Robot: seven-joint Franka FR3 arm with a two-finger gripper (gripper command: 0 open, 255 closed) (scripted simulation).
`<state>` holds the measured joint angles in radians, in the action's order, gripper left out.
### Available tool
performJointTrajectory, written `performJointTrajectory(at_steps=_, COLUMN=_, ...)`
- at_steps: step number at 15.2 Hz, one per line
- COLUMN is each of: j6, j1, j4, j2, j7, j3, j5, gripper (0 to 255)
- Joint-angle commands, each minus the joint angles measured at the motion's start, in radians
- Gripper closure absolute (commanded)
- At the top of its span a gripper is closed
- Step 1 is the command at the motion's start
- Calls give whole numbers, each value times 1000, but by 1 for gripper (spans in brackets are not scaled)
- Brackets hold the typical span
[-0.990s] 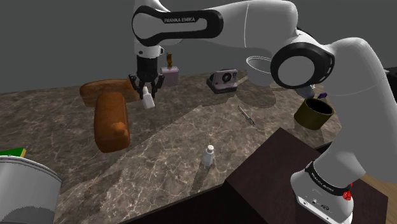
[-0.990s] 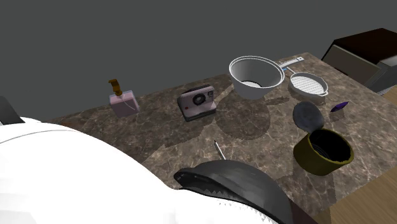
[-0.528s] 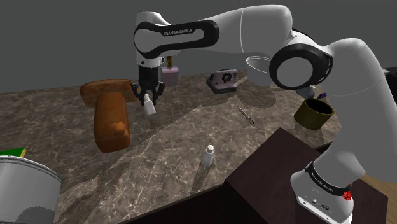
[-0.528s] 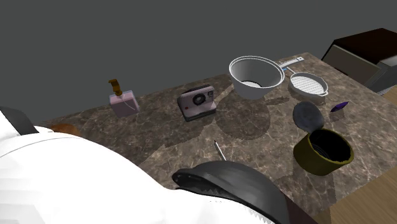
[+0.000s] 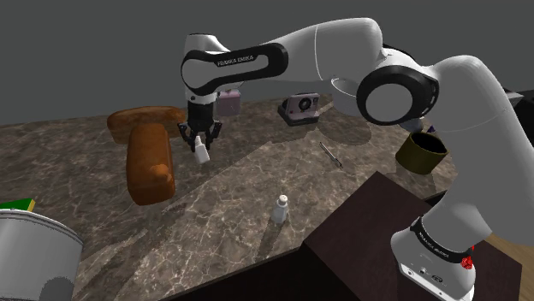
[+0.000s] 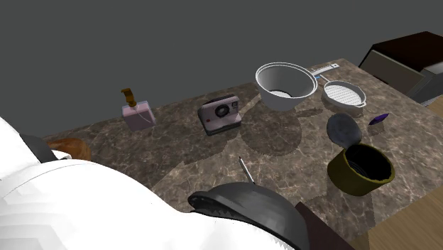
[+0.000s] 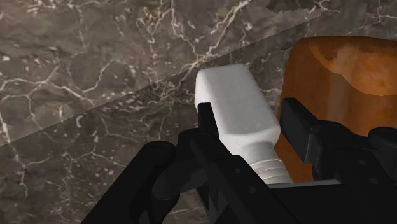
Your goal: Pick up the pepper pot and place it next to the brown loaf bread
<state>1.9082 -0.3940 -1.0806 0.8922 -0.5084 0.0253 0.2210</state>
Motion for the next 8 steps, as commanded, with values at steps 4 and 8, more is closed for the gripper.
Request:
performJointTrajectory(at_steps=4, j6=50, j1=0, j4=-25, j2=25, j7=11, j3=1, j5=3, gripper=255)
performJointTrajectory(at_steps=8, j6=82, j1=0, j4=-31, j2=53, j7=18, j3=2, j5=5, gripper=255)
